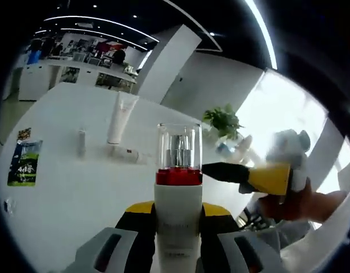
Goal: Arrange the skincare products in the storage area until every visible bottle or jar stands upright without overlapping.
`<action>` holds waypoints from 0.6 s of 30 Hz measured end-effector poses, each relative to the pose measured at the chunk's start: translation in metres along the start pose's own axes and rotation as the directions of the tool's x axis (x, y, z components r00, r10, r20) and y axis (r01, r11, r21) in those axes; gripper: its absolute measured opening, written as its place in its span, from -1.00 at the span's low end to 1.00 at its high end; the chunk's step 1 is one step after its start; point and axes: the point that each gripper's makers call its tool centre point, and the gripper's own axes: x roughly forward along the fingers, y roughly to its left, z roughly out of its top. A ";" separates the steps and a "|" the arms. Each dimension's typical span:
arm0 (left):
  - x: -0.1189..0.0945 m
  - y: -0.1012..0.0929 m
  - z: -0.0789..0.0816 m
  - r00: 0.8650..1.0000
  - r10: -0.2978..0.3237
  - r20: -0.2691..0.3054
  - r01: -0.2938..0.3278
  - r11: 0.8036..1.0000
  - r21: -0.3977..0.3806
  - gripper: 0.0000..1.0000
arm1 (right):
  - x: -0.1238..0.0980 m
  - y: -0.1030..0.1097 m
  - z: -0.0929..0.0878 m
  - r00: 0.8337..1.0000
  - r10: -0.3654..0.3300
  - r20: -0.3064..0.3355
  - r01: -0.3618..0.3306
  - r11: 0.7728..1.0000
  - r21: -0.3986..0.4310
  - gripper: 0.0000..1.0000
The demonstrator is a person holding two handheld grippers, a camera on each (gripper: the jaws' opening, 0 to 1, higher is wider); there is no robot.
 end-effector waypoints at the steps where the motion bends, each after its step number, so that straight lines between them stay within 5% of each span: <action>1: 0.000 -0.002 0.000 1.000 -0.002 -0.003 0.003 1.000 0.006 -0.42 | 0.001 0.001 0.000 1.000 0.002 -0.003 -0.002 1.000 0.003 0.08; 9: 0.005 -0.017 -0.004 1.000 0.013 -0.027 -0.011 0.996 0.088 -0.41 | 0.010 0.004 -0.009 0.999 -0.016 -0.040 0.016 1.000 0.014 0.02; 15: 0.007 -0.023 -0.008 0.999 0.015 -0.038 -0.010 0.992 0.129 -0.41 | 0.010 -0.012 -0.017 0.990 -0.116 -0.075 0.114 0.993 -0.026 -0.36; 18: 0.009 -0.024 -0.010 0.999 0.016 -0.044 -0.009 0.990 0.139 -0.41 | 0.008 -0.011 -0.017 0.992 -0.098 -0.080 0.097 0.995 -0.018 -0.38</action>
